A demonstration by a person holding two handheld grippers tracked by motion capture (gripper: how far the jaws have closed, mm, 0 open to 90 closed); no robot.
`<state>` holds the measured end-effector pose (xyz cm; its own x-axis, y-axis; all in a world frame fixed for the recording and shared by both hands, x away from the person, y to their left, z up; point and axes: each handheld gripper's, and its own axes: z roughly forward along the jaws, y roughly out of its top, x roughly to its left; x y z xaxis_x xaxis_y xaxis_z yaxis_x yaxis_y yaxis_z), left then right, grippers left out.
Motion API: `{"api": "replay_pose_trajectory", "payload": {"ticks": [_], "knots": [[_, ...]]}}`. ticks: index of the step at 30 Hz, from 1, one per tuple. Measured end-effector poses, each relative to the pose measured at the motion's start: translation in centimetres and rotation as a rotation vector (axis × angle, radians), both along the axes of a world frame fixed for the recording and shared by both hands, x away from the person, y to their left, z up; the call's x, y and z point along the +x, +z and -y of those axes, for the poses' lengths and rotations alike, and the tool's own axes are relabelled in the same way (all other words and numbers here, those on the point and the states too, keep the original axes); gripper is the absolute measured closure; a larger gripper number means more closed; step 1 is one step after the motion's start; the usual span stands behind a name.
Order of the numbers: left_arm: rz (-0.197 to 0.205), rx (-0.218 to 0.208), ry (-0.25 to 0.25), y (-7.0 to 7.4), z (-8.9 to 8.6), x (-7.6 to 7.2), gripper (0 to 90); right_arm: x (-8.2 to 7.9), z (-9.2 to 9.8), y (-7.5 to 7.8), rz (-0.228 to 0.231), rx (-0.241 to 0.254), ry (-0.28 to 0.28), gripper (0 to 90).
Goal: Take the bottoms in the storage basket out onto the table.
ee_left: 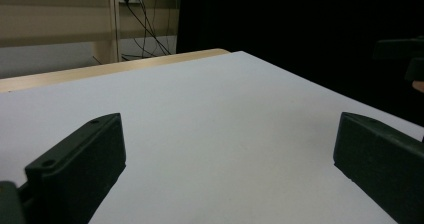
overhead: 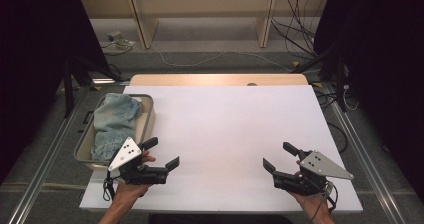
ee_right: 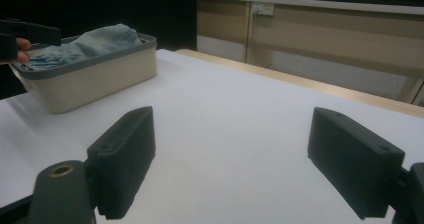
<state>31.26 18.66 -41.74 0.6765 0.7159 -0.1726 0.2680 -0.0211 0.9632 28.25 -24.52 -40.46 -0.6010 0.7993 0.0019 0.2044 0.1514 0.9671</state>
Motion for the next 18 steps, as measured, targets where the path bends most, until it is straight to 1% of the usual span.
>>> {"api": "replay_pose_trajectory", "payload": {"ticks": [7,11,13,15,17,18], "knots": [[0.002,0.001,0.011,0.4,0.4,0.1,0.0,0.1,-0.1,0.0,0.004,-0.005,-0.001,19.9],[-0.001,-0.002,0.021,1.1,0.7,0.3,0.1,0.1,-0.1,0.1,0.007,-0.003,-0.006,19.8],[0.007,0.01,0.022,1.4,0.9,0.5,0.1,0.1,-0.1,0.1,0.009,-0.001,-0.007,19.8],[0.018,0.038,0.02,1.6,1.1,1.0,0.1,0.1,0.0,0.0,0.005,-0.003,-0.009,19.8],[0.013,0.029,0.032,1.8,1.2,1.8,0.1,0.2,0.0,0.1,0.003,-0.001,-0.013,19.7],[0.012,0.032,0.034,1.9,1.3,2.1,0.1,0.2,0.0,0.1,0.003,0.0,-0.012,19.6]]}}
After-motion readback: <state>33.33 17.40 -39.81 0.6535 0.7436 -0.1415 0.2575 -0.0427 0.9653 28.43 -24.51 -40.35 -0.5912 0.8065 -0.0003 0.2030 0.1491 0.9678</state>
